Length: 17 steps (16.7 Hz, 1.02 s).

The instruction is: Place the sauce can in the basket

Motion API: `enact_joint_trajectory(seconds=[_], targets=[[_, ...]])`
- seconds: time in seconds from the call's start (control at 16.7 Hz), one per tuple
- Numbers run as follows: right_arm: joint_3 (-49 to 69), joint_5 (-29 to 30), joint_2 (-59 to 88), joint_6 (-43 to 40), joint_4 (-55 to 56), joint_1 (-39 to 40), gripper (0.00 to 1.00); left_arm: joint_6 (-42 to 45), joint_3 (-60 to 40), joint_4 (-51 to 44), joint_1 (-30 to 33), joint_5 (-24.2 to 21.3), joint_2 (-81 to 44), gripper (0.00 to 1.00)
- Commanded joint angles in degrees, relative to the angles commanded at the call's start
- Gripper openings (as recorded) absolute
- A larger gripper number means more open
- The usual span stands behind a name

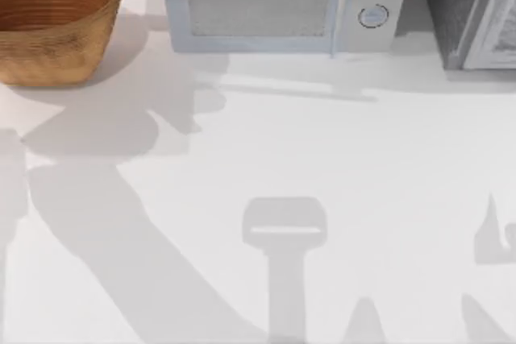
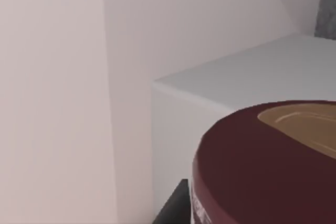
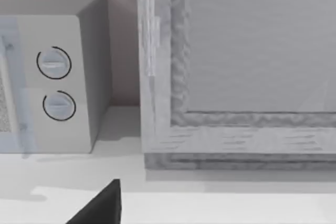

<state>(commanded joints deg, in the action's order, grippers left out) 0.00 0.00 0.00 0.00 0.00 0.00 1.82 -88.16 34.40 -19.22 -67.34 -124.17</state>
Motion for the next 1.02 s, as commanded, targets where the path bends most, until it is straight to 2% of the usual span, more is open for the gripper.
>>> enact_joint_trajectory(seconds=[0.18,0.36,1.02], targets=[[0.0,0.0,0.0,0.0,0.0,0.0,1.0,-0.4,-2.7,0.9,3.2,3.3,-3.2,0.0],[0.0,0.0,0.0,0.0,0.0,0.0,1.0,-0.4,-2.8,0.9,3.3,3.4,-3.3,0.0],[0.0,0.0,0.0,0.0,0.0,0.0,1.0,-0.4,-2.8,0.9,3.3,3.4,-3.3,0.83]])
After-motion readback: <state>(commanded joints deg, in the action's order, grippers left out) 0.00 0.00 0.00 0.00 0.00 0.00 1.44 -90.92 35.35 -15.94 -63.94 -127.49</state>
